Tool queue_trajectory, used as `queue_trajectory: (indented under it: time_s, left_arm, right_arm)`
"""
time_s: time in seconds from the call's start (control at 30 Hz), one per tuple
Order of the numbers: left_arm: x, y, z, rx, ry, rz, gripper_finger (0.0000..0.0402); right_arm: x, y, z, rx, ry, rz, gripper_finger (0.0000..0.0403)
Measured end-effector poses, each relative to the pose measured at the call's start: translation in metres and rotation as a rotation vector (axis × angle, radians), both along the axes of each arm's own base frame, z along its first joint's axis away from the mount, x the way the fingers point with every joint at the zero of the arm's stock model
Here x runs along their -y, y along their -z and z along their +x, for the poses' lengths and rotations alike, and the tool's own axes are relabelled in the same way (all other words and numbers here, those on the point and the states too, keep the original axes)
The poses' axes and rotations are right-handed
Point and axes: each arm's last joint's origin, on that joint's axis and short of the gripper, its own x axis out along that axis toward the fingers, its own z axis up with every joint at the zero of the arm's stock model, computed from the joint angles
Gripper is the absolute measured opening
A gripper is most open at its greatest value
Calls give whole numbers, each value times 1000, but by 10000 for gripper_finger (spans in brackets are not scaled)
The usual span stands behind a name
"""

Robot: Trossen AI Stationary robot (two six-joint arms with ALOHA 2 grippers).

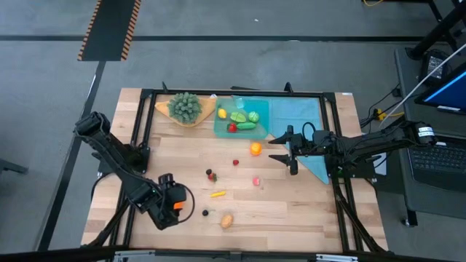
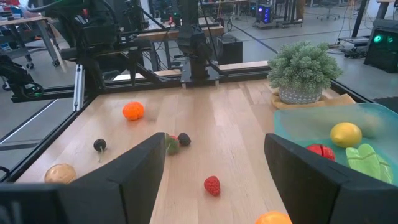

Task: Pick and placing Produce into tupperware
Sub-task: Put the pumpkin into the blue bin

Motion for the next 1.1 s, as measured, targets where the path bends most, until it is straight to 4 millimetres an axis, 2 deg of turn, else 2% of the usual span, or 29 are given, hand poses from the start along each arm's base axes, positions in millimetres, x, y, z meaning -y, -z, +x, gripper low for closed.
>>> queue_trajectory:
  time_s: [0.17, 0.43, 0.8, 0.93, 1.1]
  left_arm:
    - [9, 0, -9, 10, 39, 2, 306]
    - [20, -1, -22, 49, 3, -18, 306]
    - [21, 0, -25, 76, -37, -17, 306]
    - [18, 6, -26, 83, -97, -12, 306]
    - [11, 23, -31, 50, -157, -12, 306]
  right_arm:
    - [0, 0, 0, 0, 0, 0, 275]
    - [0, 0, 0, 0, 0, 0, 275]
    - [0, 0, 0, 0, 4, 27, 275]
    - [0, 0, 0, 0, 3, 27, 275]
    - [0, 0, 0, 0, 4, 27, 275]
